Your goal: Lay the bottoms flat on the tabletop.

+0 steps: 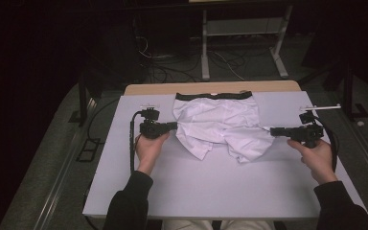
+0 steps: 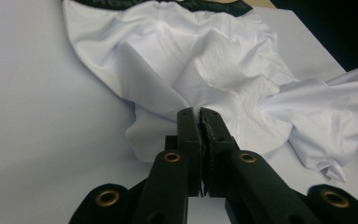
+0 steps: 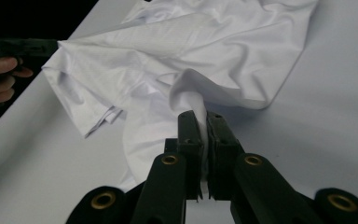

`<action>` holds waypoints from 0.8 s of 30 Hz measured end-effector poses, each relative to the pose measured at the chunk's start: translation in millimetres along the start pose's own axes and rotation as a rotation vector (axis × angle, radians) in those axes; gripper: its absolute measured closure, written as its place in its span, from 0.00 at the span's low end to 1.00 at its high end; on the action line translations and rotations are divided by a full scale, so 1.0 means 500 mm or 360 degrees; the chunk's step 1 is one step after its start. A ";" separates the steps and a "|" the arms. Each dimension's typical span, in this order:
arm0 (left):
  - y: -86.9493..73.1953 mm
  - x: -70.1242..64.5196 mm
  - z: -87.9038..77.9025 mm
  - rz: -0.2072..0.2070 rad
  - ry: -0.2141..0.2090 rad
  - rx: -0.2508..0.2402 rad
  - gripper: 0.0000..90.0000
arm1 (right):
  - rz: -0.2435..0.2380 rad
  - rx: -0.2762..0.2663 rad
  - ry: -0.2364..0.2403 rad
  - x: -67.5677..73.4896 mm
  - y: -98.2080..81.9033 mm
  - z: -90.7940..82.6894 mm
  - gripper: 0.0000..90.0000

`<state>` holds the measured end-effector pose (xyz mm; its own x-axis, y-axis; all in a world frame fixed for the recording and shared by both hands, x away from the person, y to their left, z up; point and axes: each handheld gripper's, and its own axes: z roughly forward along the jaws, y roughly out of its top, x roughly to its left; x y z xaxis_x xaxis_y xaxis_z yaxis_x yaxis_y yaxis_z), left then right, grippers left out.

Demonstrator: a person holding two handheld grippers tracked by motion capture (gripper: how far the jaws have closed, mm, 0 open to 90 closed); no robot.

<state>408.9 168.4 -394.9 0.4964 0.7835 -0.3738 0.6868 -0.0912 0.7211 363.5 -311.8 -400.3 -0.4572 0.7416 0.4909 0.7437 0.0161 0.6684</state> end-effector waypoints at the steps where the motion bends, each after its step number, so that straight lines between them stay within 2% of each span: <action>1: 0.004 -0.002 0.000 0.0003 0.0005 0.0000 0.97 | 0.0007 -0.0005 0.0019 0.004 0.000 -0.003 0.94; 6: 0.011 -0.002 0.018 -0.0008 0.0001 0.0006 0.97 | 0.0034 -0.0059 0.0118 0.026 0.007 -0.013 0.94; 10: 0.006 -0.004 0.039 -0.0017 0.0006 0.0013 0.95 | 0.0001 -0.0057 0.0148 0.047 0.014 -0.005 0.94; 13: 0.007 -0.015 0.041 0.0007 -0.0014 -0.0033 0.75 | -0.0015 -0.0051 0.0161 0.058 0.018 0.005 0.94; 16: 0.010 -0.036 0.036 0.0054 -0.0028 -0.0083 0.62 | -0.0025 -0.0046 0.0167 0.063 0.021 0.014 0.94; 18: 0.010 -0.055 0.036 0.0090 -0.0060 -0.0084 0.57 | -0.0026 -0.0040 0.0160 0.064 0.021 0.022 0.94; 24: -0.012 -0.129 0.070 0.0233 -0.0220 -0.0017 0.53 | -0.0012 -0.0036 0.0120 0.056 0.023 0.038 0.94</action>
<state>391.5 96.9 -395.5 0.6594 0.6703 -0.3404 0.5965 -0.1908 0.7796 368.2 -278.2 -389.5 -0.4988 0.6888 0.5260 0.7293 0.0058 0.6841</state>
